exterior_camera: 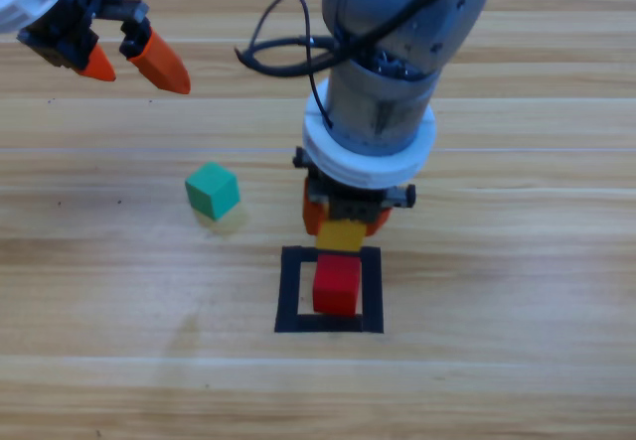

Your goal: Stack the blocks in the rectangular block: red at the bottom, yellow in the middle, green on top

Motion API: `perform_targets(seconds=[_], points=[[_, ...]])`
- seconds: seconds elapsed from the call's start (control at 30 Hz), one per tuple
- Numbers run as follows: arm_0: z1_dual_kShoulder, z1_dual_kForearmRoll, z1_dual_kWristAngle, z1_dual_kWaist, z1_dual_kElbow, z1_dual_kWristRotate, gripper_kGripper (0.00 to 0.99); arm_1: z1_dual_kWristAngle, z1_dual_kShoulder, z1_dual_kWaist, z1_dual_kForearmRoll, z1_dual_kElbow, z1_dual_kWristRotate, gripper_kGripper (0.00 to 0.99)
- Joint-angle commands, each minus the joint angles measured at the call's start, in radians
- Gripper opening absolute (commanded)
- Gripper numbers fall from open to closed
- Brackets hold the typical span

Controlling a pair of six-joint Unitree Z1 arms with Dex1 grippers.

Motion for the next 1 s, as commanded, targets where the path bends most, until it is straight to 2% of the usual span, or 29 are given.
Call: perform_targets(seconds=[0.03,1.0], points=[[0.043,-0.004,-0.019,0.047,0.033,0.028,0.948,0.024,0.075,0.027,0.017,-0.028,0.032,0.0],[0.028,-0.006,-0.027,0.075,0.07,0.019,0.969,0.001,0.136,0.033,0.068,-0.051,0.052,0.0]])
